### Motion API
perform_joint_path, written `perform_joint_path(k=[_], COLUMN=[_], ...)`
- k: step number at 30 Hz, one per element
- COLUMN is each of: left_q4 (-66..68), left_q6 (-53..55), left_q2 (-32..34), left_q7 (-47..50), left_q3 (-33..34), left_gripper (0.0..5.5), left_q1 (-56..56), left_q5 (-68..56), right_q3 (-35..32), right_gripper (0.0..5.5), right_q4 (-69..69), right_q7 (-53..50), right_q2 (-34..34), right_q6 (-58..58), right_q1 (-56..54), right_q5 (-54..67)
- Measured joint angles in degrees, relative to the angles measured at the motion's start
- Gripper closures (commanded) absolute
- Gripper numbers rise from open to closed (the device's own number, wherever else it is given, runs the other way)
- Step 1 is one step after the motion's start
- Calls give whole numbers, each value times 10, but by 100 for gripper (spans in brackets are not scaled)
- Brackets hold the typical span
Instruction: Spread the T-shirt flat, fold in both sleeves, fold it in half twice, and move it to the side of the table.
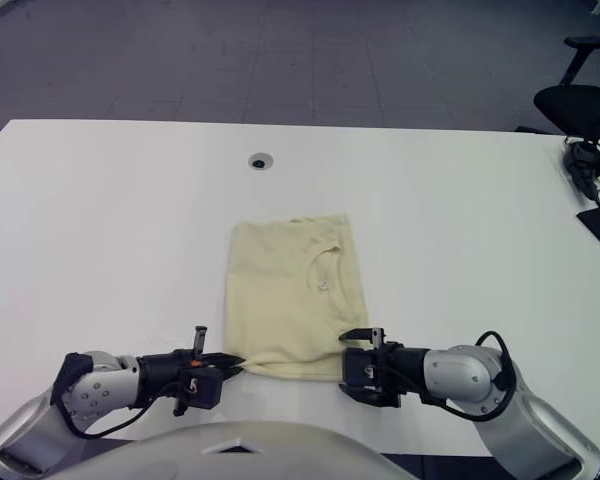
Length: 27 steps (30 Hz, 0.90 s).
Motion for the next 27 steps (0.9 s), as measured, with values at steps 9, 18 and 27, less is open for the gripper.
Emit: perform_joint_path(k=[9, 18, 27], left_q4=[0, -3, -9], left_q6=[0, 1, 3], left_q2=[0, 0, 0], left_q7=[0, 2, 6], left_q3=[0, 0, 0], left_gripper=[535, 535, 535], left_q1=[0, 3, 7], left_q5=[2, 6, 16], right_q3=[-1, 13, 14], right_gripper=[360, 506, 542], right_q4=[17, 33, 40], right_q7=[-1, 3, 5], right_q2=[0, 1, 1], right_q6=[-14, -18, -29], right_q1=[-6, -29, -32], right_q5=[-16, -32, -35])
